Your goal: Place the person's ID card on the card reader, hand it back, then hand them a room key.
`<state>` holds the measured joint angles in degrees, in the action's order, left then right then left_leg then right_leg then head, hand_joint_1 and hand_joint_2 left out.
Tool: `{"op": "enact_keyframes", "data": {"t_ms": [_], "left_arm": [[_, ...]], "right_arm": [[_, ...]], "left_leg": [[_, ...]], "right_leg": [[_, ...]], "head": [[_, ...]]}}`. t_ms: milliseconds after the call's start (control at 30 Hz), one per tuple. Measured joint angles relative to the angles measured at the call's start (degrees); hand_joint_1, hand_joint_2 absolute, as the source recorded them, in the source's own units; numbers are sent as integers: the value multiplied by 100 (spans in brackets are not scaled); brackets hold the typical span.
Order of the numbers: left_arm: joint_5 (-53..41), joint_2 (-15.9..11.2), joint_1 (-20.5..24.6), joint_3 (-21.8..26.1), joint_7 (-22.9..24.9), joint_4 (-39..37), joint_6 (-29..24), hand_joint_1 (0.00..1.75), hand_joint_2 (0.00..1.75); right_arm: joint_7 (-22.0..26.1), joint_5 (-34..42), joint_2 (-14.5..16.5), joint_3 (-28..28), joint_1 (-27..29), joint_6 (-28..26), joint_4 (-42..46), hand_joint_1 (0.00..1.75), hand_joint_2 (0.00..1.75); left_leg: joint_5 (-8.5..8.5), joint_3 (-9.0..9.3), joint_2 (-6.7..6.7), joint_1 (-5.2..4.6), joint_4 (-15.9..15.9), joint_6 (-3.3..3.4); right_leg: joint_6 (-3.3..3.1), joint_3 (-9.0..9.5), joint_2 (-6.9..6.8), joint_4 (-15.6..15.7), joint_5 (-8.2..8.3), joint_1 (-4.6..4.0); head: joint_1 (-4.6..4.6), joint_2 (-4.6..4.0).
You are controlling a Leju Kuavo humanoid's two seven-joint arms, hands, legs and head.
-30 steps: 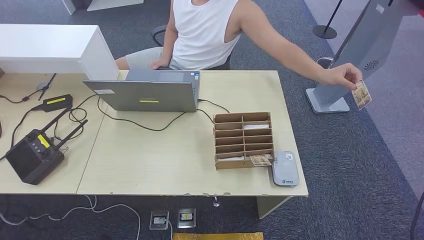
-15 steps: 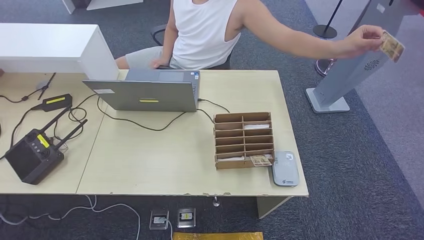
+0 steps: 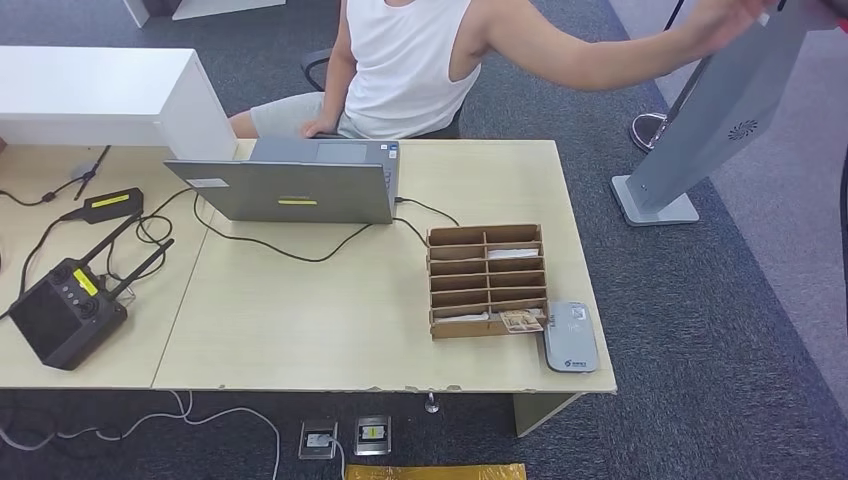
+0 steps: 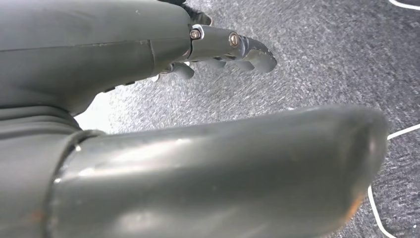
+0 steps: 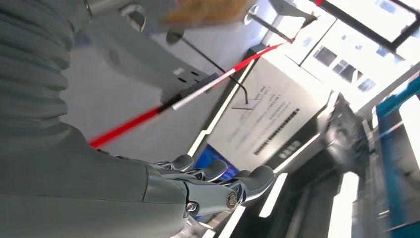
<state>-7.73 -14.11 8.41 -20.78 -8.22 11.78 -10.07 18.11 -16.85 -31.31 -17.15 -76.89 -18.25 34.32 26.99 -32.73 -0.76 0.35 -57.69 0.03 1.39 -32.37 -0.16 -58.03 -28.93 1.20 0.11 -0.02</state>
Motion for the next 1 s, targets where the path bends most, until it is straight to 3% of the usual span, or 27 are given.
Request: {"op": "enact_keyframes", "data": {"t_ms": [133, 267, 533, 900, 933, 1000], "left_arm": [[-71, -44, 84, -62, 0, 0, 96, 0, 0], [-121, -81, 135, -124, 0, 0, 176, 0, 0], [-98, -150, 138, -207, 0, 0, 212, 0, 0], [-47, -164, 126, -214, 0, 0, 207, 0, 0], [-39, -164, 123, -214, 0, 0, 203, 0, 0], [-28, -164, 120, -215, 0, 0, 193, 0, 0]], "right_arm": [[-264, -1329, 167, -542, 417, 197, 598, 0, 175], [-464, -1937, 262, -900, 867, 555, 1254, 0, 175], [-484, -2150, 341, -1269, 1371, 838, 1942, 0, 175], [-439, -2142, 391, -1433, 1482, 893, 2165, 0, 175], [-417, -2136, 392, -1447, 1482, 900, 2167, 3, 175], [-380, -2131, 397, -1469, 1482, 910, 2167, 85, 175]], "left_leg": [[-2, 1, -2, 6, 0, -2], [-2, 0, -4, 7, 0, -3], [-1, -2, -4, 7, 0, -3], [-1, -1, -3, 7, 0, -3], [-1, -1, -3, 7, 0, -3], [-1, -2, -3, 7, 0, -4]], "right_leg": [[0, 1, -5, 0, 0, -6], [-1, 1, -8, 0, 0, -7], [-4, -1, -8, 1, -2, -7], [-4, -1, -6, 2, -2, -7], [-4, -1, -5, 2, -2, -7], [-4, -1, -5, 2, -2, -7]], "head": [[1, 0], [2, 0], [1, 0], [1, 0], [2, 0], [1, 0]]}}
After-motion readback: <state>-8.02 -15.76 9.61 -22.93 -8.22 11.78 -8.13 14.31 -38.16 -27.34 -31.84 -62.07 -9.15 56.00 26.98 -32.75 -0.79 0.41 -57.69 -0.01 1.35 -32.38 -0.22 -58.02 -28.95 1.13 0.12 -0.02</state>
